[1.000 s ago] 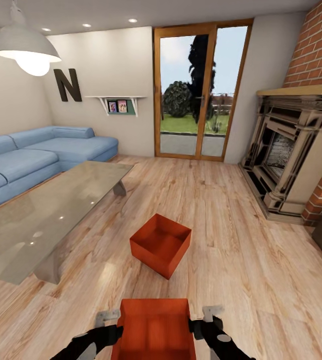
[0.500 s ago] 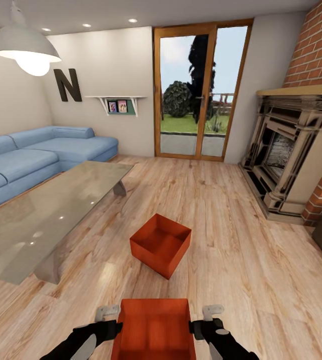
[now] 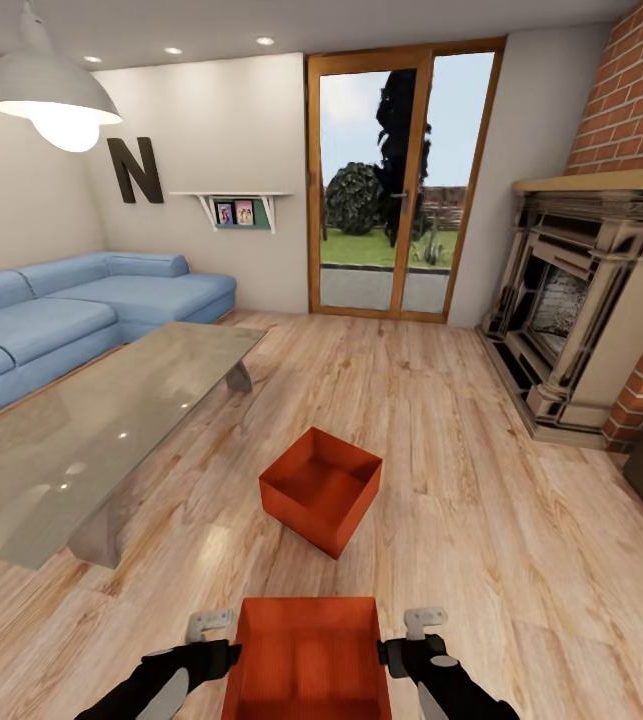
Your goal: Move the two storage containers from the living room to the garage. In the garage, place one container on the floor and stack the other container on top of it (either order is fine).
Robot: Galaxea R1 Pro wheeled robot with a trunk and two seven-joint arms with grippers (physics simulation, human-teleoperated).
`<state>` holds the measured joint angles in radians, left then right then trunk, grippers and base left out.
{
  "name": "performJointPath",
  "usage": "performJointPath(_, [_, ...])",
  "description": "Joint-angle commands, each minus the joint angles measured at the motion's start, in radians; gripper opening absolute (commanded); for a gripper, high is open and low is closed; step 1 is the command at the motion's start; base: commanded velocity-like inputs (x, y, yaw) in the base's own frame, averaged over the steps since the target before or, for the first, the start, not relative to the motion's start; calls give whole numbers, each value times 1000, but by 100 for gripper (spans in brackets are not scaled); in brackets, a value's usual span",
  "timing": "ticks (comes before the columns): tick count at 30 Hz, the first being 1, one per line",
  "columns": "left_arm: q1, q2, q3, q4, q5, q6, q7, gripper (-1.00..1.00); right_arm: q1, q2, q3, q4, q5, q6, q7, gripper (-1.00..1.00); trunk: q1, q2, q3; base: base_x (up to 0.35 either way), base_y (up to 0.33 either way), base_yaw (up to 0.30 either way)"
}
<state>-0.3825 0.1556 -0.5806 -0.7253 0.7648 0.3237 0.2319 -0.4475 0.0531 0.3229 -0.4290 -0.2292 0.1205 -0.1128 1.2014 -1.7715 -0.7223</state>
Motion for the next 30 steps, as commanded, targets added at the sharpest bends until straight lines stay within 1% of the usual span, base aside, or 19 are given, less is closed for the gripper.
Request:
performJointPath(1, [-1,2,-6,-2,10,1,10,100,-1,-1,8,-2,-10,5,-9,100,0,0,-1,0,0,0])
performJointPath(17, [-1,6,-10,-5,10,2,11,100,0,-1,8,-2,-10,-1,-7,100,0,0,-1,0,0,0])
performJointPath(30, [-1,5,-10,-6,10,4,10,100,0,-1,9,-2,-9,1,-5,100,50,-91,-42,0,0,0])
